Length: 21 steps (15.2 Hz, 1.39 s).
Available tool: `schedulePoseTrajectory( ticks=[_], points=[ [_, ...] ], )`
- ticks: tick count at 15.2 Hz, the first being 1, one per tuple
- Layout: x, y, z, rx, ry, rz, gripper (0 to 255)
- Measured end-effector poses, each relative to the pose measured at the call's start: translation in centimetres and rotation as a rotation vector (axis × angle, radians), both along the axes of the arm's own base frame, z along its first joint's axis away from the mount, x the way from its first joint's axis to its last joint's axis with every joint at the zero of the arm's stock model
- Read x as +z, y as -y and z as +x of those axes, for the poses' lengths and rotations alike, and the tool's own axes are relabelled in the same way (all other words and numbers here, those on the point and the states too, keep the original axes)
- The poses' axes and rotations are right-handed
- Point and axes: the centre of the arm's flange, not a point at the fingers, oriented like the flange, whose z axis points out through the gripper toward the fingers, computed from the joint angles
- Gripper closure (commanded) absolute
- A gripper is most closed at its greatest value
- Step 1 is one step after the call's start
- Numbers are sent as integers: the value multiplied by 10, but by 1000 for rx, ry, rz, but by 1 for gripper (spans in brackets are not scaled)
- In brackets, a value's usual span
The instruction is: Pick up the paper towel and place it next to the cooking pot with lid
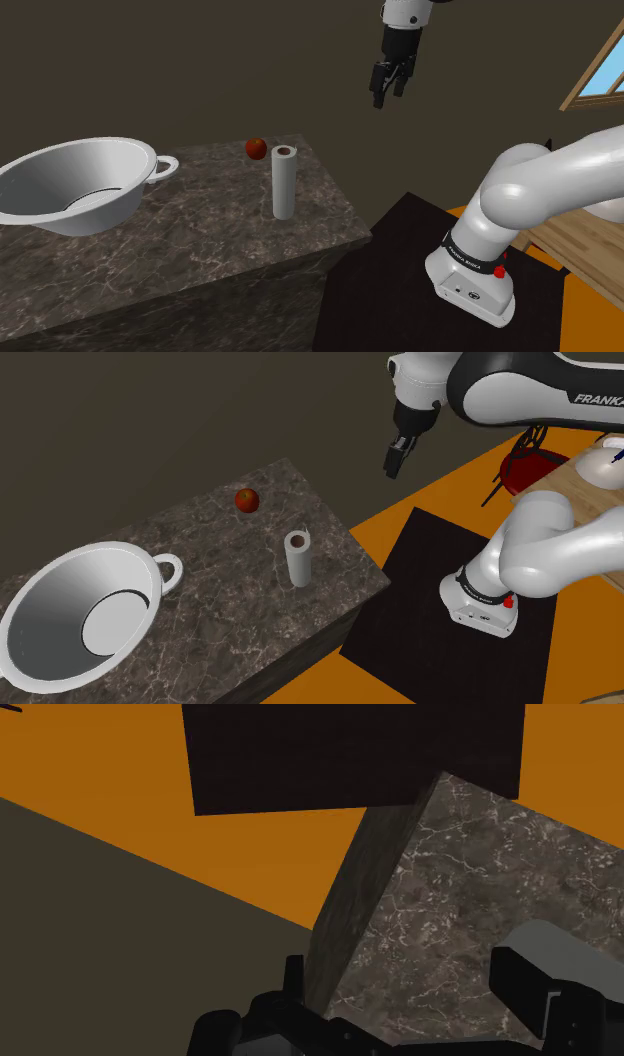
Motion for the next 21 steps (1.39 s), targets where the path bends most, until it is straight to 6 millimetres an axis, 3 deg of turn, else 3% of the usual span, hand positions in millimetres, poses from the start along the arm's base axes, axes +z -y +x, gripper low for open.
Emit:
schedulePoseTrajectory(
  ticks=[2,12,21],
  points=[
    [-4,-5,3,-9,1,1,0],
    [-44,-109,47,-215,26,29,0],
    [-79,-194,112,-411,50,57,0]
  ],
)
